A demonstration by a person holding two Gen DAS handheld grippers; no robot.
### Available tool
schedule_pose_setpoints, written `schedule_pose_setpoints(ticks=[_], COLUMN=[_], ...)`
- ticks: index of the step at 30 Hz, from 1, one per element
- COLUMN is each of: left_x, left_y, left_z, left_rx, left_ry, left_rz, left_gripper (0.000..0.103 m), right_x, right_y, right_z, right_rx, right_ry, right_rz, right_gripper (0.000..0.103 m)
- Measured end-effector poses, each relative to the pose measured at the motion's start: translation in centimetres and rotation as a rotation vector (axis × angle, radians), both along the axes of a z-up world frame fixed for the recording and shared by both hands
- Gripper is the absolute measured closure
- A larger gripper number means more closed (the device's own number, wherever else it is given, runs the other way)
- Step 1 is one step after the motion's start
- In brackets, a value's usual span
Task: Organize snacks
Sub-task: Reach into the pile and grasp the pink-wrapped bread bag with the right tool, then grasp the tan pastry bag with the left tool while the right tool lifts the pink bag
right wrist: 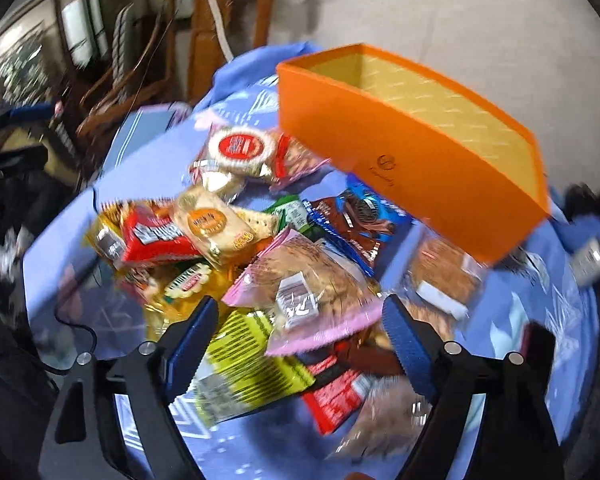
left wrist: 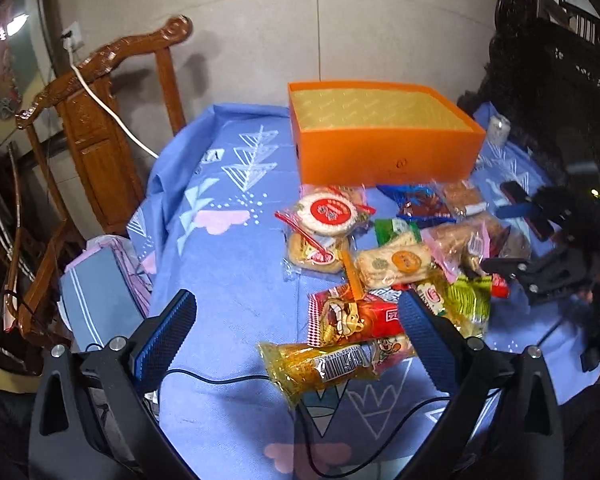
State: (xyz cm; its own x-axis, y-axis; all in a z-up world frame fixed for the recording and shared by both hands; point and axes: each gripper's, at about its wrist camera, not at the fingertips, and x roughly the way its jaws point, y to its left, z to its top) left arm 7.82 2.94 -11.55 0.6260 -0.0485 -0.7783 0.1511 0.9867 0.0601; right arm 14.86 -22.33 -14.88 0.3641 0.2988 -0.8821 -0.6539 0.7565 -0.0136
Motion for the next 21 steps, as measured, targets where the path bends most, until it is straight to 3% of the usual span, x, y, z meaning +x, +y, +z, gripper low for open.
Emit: schedule_pose_setpoints(ticks=[5,13,16,21], left_x=[1.2,2.5,3.1,4.0], left_y=[0.0,-0.3,-0.5,-1.3], left_z=[-1.2,-1.7,-1.8,-1.9], left_rx=[0.019,0.011,0.015,0.020], left_ry=[0.030,0.044,0.047,0.038], left_rz=[-0.013,-0.029,-0.037,-0.082], left_gripper=[0.004,0.004,0.004,0.004], right_x=[1.6,2.7,2.8,2.2], right_y=[1.2,2.4,2.1,0.9], right_z=[-2.2,-4.5,-4.2,-2.9], right_rx=[-0.057,-0.104,-0.075,-0.017], right_ry=[0.042,0.094,0.088,0.094], right_rz=[0.092,0.200,0.180,0.094], right_gripper=[0.020,0.040,0.055,0.064])
